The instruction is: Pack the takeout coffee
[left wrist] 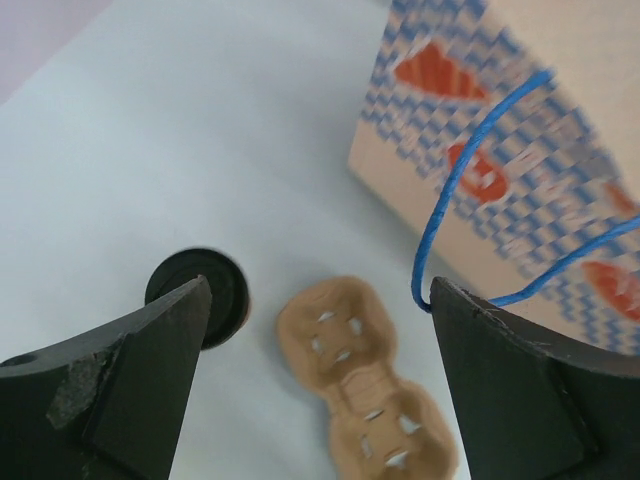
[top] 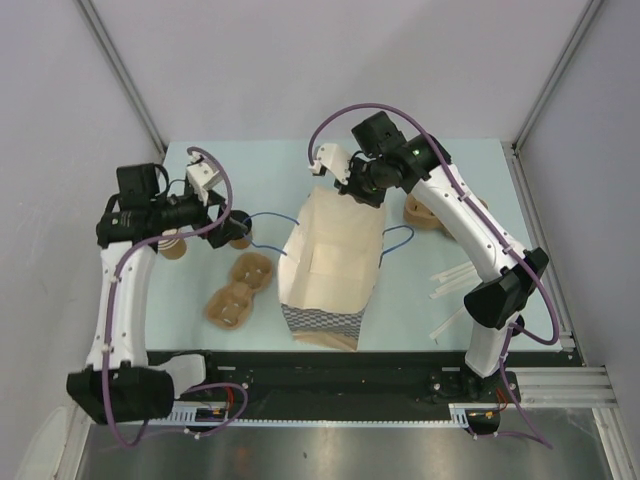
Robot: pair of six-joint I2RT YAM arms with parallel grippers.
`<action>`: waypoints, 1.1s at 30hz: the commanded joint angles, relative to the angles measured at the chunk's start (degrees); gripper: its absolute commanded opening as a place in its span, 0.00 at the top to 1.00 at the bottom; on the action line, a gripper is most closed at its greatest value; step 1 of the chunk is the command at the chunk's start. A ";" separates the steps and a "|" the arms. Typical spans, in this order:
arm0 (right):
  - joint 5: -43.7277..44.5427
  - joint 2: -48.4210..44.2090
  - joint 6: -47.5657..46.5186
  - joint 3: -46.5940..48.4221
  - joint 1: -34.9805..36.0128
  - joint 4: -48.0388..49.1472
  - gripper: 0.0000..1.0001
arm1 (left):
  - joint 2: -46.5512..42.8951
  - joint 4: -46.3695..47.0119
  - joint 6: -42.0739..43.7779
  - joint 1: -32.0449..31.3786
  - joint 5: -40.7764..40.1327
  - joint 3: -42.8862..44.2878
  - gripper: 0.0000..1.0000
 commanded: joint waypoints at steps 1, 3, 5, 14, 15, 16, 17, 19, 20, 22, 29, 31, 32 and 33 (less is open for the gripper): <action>-1.46 -2.42 -0.61 1.42 -0.40 2.65 1.00 | 5.28 -6.09 25.55 2.43 0.05 -1.48 0.05; -2.25 -2.51 -0.43 1.51 -0.49 2.65 1.00 | 6.96 -9.42 36.67 2.70 2.16 -3.06 0.07; -2.60 -2.86 -0.34 1.25 -0.49 2.56 1.00 | 8.10 -10.05 38.93 3.48 5.75 -3.42 0.09; -2.52 -2.95 -0.78 -0.24 -0.23 2.91 1.00 | -1.11 -5.22 27.29 1.65 19.30 -3.24 0.08; -2.43 -2.95 -1.22 -0.33 -0.32 3.00 1.00 | -3.39 -4.52 25.69 1.21 19.92 -3.50 0.08; -2.34 -3.12 -2.09 -0.68 -0.58 3.35 1.00 | -4.63 -2.86 23.75 0.77 21.06 -3.59 0.07; -2.86 -3.21 -2.45 -1.03 -0.84 3.36 1.00 | -5.68 -1.27 18.25 0.68 22.11 -3.68 0.06; -3.66 -3.48 -3.68 -0.95 -1.46 3.09 1.00 | -8.23 7.03 9.80 0.68 24.66 -3.77 0.04; -4.36 -3.56 -3.94 -1.04 -1.63 3.00 1.00 | -8.77 9.96 2.19 0.85 25.19 -3.68 0.04; -4.80 -3.92 -5.08 -0.86 -1.81 2.48 1.00 | -9.65 20.73 -5.84 1.98 25.99 -3.77 0.04; -8.75 -5.32 -8.33 -0.77 -4.09 0.19 1.00 | -3.69 36.65 -22.03 9.99 24.07 -4.05 0.04; -9.89 -5.32 -9.48 -0.86 -5.41 0.36 1.00 | -1.31 25.45 -13.05 10.08 21.17 -2.28 0.05; -10.86 -5.32 -10.09 -0.86 -5.76 0.37 1.00 | 0.96 22.07 -4.65 10.08 20.63 -1.32 0.05; -11.30 -5.15 -11.84 -0.77 -6.38 0.28 1.00 | 2.20 15.07 -0.04 9.99 20.11 -0.87 0.05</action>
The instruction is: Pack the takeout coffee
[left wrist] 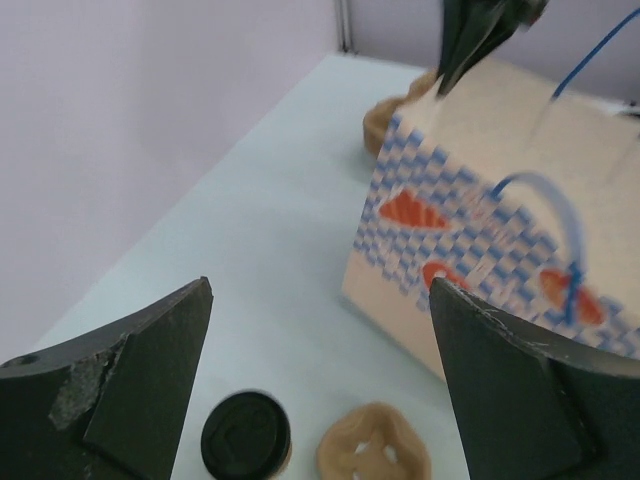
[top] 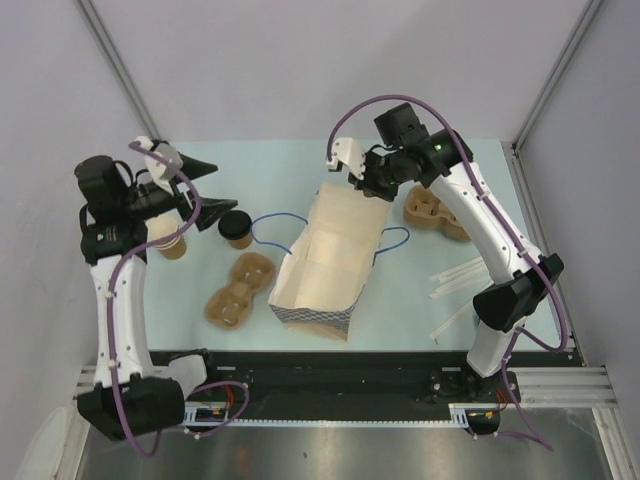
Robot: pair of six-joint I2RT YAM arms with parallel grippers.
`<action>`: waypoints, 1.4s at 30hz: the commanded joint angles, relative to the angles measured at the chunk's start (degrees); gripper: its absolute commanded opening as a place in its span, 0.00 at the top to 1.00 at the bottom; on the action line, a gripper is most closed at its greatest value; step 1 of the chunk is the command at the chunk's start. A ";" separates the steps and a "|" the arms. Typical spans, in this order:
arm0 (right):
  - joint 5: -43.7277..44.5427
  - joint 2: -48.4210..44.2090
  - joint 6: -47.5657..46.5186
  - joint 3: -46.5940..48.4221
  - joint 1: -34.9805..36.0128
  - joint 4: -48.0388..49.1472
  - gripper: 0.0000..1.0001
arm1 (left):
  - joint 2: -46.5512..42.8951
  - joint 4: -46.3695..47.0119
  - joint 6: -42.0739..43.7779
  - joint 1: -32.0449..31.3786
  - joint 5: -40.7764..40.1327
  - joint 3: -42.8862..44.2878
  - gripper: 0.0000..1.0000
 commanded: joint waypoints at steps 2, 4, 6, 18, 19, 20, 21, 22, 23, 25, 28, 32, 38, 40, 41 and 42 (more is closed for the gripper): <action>-5.01 -1.98 -6.28 0.28 -2.25 0.43 1.00 | 8.44 -22.85 31.47 0.73 -4.51 4.92 0.05; -5.80 -1.19 -7.69 0.45 -2.52 0.87 1.00 | 13.54 -38.32 53.42 0.64 -7.23 6.51 0.07; -6.42 -0.57 -8.05 0.71 -2.60 1.31 1.00 | 18.01 -47.81 63.02 0.46 -9.34 7.66 0.10; -8.53 1.01 -6.12 1.16 -2.52 2.10 1.00 | 19.62 -34.16 81.85 -13.24 -30.18 -7.28 0.28; -8.53 1.01 -6.03 1.24 -2.43 2.02 1.00 | 21.45 -33.89 82.21 -14.03 -30.97 -7.02 0.30; -8.53 1.01 -5.85 1.16 -2.43 2.10 1.00 | 22.69 -34.32 82.74 -14.56 -31.76 -6.67 0.32; -8.71 1.01 -5.85 1.33 -2.43 2.19 1.00 | 23.74 -34.24 83.27 -16.31 -33.51 -6.41 0.33; -8.62 0.93 -5.68 1.24 -2.34 2.10 1.00 | 25.49 -33.80 83.79 -16.76 -34.31 -6.49 0.33; -8.79 1.01 -5.50 1.24 -2.34 2.19 1.00 | 26.03 -32.58 84.23 -17.11 -34.75 -6.93 0.34; -9.15 0.75 -5.33 1.24 -2.34 2.19 1.00 | 27.00 -29.34 84.50 -17.29 -35.19 -8.42 0.35; -9.15 0.31 -4.97 0.63 -2.25 2.63 1.00 | 28.49 -27.91 84.24 -18.16 -36.42 -8.69 0.38; -8.80 0.31 -5.15 0.01 -1.99 3.16 1.00 | 31.13 -27.47 84.94 -19.75 -39.15 -9.04 0.43; -9.15 1.10 -4.89 0.01 -1.90 3.42 1.00 | 33.94 -26.33 84.42 -21.42 -42.31 -9.31 0.46; -9.06 1.28 -4.89 0.01 -1.90 3.51 1.00 | 34.56 -26.33 83.98 -21.86 -43.19 -8.95 0.48; -9.06 1.36 -4.89 0.01 -1.90 3.60 1.00 | 35.17 -26.33 83.80 -21.86 -43.54 -8.60 0.48; -9.06 1.36 -4.89 0.01 -1.90 3.60 1.00 | 35.35 -26.59 83.71 -22.04 -43.63 -8.43 0.49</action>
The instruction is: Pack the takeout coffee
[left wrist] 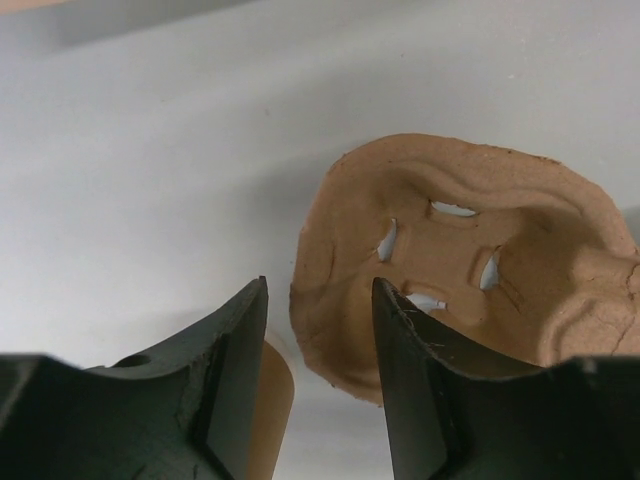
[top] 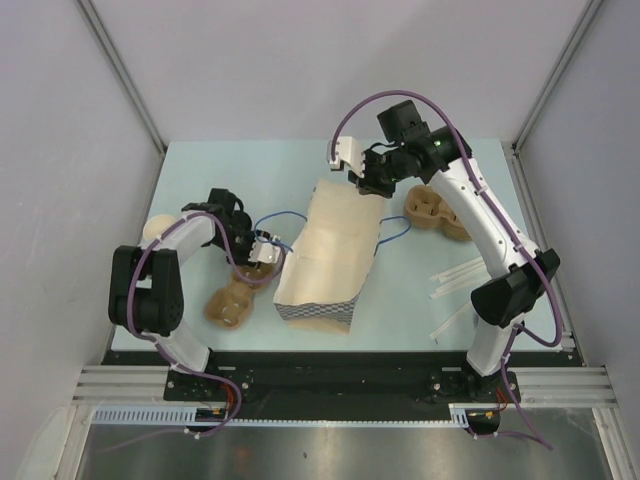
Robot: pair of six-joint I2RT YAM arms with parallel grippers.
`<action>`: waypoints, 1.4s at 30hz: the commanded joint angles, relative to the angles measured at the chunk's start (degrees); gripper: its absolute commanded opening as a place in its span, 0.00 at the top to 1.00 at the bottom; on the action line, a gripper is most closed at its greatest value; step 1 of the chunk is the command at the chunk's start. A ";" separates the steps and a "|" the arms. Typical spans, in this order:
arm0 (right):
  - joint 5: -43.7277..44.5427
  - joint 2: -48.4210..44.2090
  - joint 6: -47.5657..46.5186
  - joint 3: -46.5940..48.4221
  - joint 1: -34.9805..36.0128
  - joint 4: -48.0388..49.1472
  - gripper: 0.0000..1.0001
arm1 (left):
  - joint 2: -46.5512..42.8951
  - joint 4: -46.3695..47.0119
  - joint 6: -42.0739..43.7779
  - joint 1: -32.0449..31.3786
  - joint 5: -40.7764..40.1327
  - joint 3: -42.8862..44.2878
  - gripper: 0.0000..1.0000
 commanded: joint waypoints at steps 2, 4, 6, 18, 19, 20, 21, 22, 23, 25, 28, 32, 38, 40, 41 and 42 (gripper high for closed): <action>-1.41 0.23 0.82 0.17 0.31 1.83 1.00 | 1.28 -0.19 0.04 -0.86 -1.54 1.34 0.53; -1.32 0.14 0.64 0.25 0.31 1.74 1.00 | 1.11 -1.15 -0.40 -0.86 -1.89 1.61 0.58; -1.23 0.05 0.56 0.17 0.39 1.65 1.00 | 0.23 -2.38 -1.36 -0.86 -1.45 2.05 0.65; -1.15 -2.14 0.82 0.34 1.10 0.42 1.00 | -15.22 -11.17 -10.75 0.72 3.03 5.03 1.00; -1.32 -2.49 1.08 0.34 1.10 0.07 1.00 | -16.37 -12.48 -11.47 0.90 2.95 5.91 1.00; -1.50 -3.10 1.17 0.34 1.18 -0.10 1.00 | -17.43 -13.19 -12.17 1.42 2.94 6.53 1.00; -1.58 -3.37 1.26 0.25 1.27 -0.37 1.00 | -18.40 -13.29 -15.05 1.78 2.94 7.05 1.00; -1.67 -3.81 1.52 0.17 1.27 -0.72 1.00 | -20.50 -12.42 -17.08 2.13 2.68 8.19 1.00; -1.93 -4.16 1.70 0.08 1.45 -0.90 1.00 | -21.39 -11.97 -19.19 2.91 2.42 8.90 1.00; -2.02 -5.48 2.05 -0.27 1.71 -1.25 1.00 | -23.58 -11.01 -25.17 4.58 2.33 11.70 1.00; -1.85 -6.89 3.01 -0.63 2.41 -1.69 1.00 | -25.96 -8.65 -33.16 5.38 2.33 15.48 1.00; -0.89 -8.29 6.87 -0.10 3.47 -2.13 1.00 | -30.87 -4.59 -44.05 5.38 1.98 18.31 1.00; 1.57 -9.79 10.40 2.88 6.89 -7.22 1.00 | -32.91 -0.55 -50.75 5.38 -0.65 18.66 1.00; 2.80 -9.97 11.54 4.03 8.13 -8.97 1.00 | -33.26 2.08 -54.60 5.47 -2.06 19.10 1.00; 3.33 -9.97 11.98 4.12 8.30 -9.16 1.00 | -33.17 2.79 -56.02 5.56 -2.24 19.62 1.00; 3.86 -9.88 12.94 4.12 8.57 -9.16 1.00 | -32.91 3.67 -57.52 5.56 -2.15 21.89 1.00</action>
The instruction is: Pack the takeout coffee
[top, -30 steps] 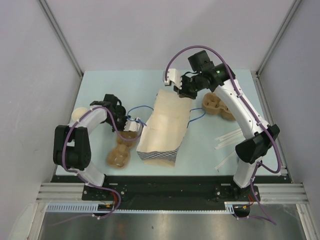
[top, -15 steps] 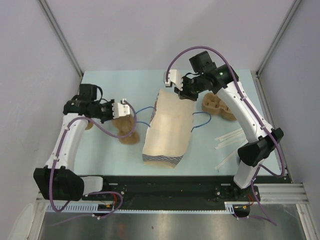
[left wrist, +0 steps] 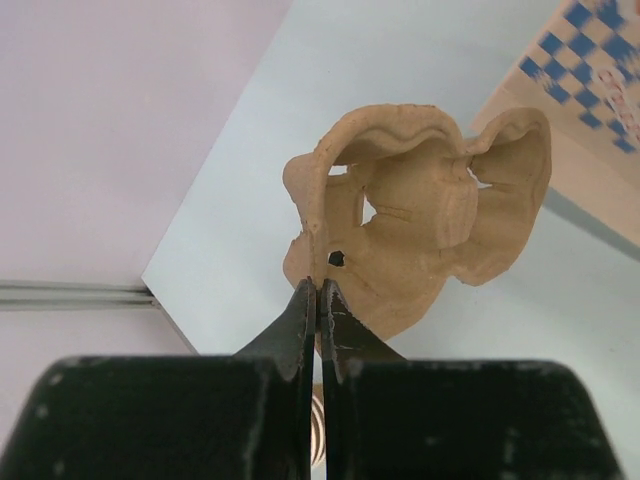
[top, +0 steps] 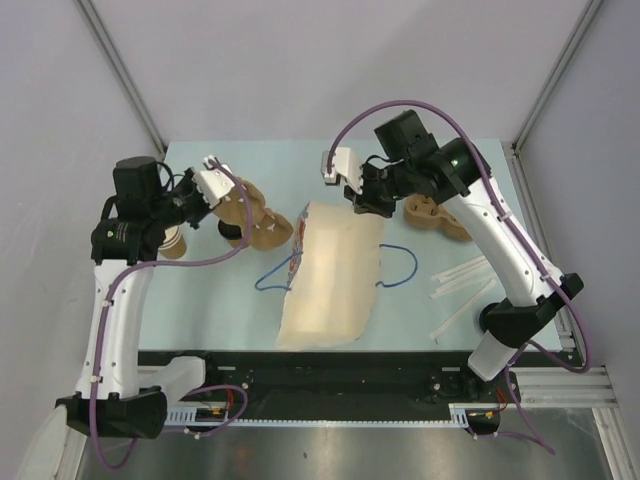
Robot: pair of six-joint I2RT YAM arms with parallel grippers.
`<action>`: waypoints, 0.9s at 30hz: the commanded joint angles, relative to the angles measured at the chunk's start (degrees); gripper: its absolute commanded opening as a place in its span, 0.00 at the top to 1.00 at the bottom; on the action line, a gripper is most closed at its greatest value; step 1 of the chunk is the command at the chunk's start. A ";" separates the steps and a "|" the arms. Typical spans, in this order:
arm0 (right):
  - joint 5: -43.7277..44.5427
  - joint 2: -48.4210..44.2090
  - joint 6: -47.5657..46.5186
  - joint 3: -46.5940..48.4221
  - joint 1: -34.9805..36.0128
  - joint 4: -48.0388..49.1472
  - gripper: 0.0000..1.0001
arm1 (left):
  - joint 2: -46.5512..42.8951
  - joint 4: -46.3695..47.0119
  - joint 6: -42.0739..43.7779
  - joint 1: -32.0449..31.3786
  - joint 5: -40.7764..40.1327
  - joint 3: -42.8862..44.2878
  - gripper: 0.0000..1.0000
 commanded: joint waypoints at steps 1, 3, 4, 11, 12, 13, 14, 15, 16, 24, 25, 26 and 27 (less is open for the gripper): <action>3.25 -2.36 4.29 2.70 1.33 -2.95 1.00 | 0.66 5.58 -12.34 0.40 -0.82 6.02 1.00; 4.04 -1.48 5.69 2.70 1.25 -2.86 1.00 | 1.97 5.32 -14.91 0.40 -0.47 11.97 1.00; 4.40 -1.05 6.22 2.79 1.33 -2.86 1.00 | 2.50 5.05 -16.40 0.40 -0.29 14.01 1.00; 5.01 1.86 11.14 3.93 1.33 1.26 1.00 | 1.99 2.17 -12.38 1.02 -2.92 25.08 1.00; 5.28 2.64 11.85 4.71 1.33 1.88 1.00 | 1.90 1.19 -11.41 1.02 -3.10 26.15 1.00; 5.89 3.17 12.81 5.07 1.33 2.14 1.00 | 1.46 0.58 -10.01 1.02 -3.45 27.12 1.00; 6.07 3.53 13.17 5.59 1.33 2.23 1.00 | 1.11 -0.21 -9.56 1.02 -3.71 28.78 1.00; 6.33 4.40 13.52 6.30 1.33 2.49 1.00 | 0.84 -0.74 -9.21 1.02 -3.63 29.75 1.00; 6.77 4.76 13.70 6.65 1.33 2.50 1.00 | 0.41 -1.53 -7.99 1.02 -2.76 30.81 1.00; 8.44 6.87 16.25 7.01 1.33 4.08 1.00 | -1.88 -10.95 -3.23 1.02 10.17 36.54 1.00; 8.79 7.13 16.42 7.01 1.42 4.17 1.00 | -2.15 -9.99 -4.62 1.02 10.43 35.75 1.00; 8.97 7.31 16.42 7.01 1.42 4.17 1.00 | -2.06 -9.19 -4.89 1.02 11.04 35.56 1.00; 9.06 7.40 16.60 7.01 1.42 4.17 1.00 | -1.71 -9.19 -5.77 1.02 12.01 36.08 1.00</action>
